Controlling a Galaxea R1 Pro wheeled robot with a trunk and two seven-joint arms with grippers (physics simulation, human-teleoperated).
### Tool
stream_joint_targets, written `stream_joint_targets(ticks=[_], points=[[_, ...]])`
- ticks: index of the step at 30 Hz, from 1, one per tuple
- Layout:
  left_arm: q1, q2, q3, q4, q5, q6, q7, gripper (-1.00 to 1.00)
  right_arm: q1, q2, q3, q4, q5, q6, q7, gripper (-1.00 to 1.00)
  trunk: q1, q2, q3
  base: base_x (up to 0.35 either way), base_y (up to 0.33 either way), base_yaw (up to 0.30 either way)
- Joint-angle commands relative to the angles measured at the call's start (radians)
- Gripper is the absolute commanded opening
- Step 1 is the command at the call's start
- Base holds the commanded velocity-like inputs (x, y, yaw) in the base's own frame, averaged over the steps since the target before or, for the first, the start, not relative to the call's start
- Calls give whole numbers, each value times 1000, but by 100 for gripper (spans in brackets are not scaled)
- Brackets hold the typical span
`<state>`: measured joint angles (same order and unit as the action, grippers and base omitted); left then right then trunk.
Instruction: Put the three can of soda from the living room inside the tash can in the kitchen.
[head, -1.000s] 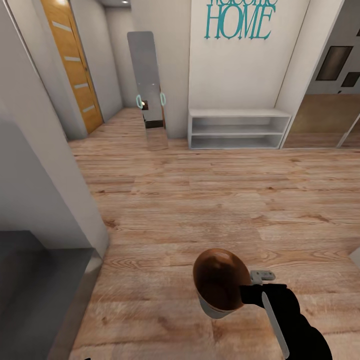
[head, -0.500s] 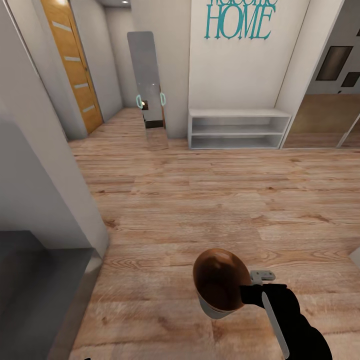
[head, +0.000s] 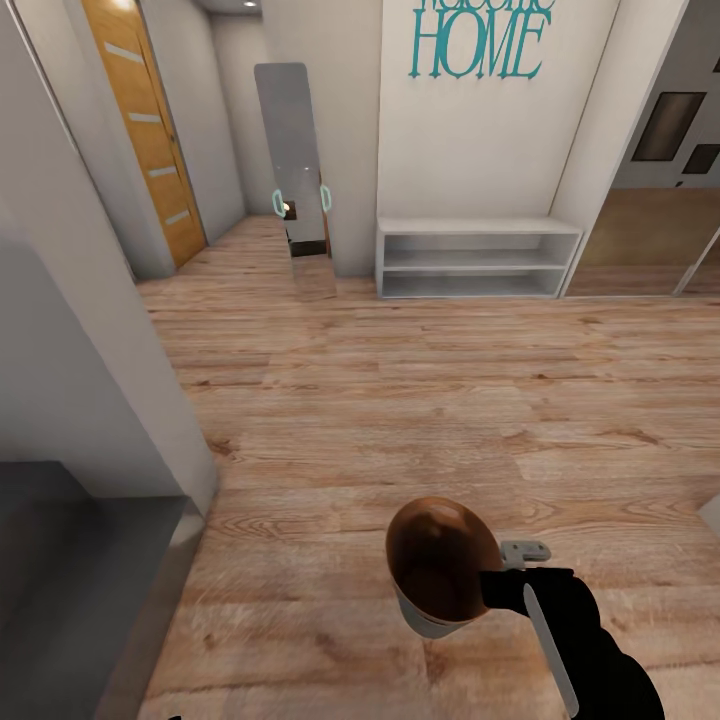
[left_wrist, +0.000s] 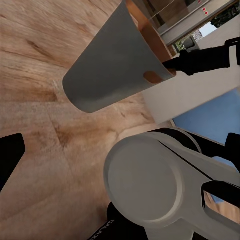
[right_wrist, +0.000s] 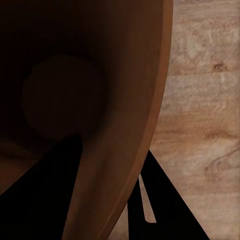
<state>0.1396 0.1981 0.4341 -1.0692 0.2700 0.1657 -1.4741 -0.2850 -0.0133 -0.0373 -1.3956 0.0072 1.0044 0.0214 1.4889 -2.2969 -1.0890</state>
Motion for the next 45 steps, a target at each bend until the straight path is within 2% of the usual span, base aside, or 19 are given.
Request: stream_joint_targets(ticks=[1,10,45], points=[[0,0,0,0,0,0,0,100,0,0,1,0,-16,0,0,-100,0,0,0,0,0,0],[0,0,0,0,0,0,0,100,0,-1,1,1,-17,0,0,-100,0,0,0,0,0,0],[0,0,-4,-1,0,0,0,100,0,1,1,1,-18,0,0,-100,0,0,56,0,0,0]])
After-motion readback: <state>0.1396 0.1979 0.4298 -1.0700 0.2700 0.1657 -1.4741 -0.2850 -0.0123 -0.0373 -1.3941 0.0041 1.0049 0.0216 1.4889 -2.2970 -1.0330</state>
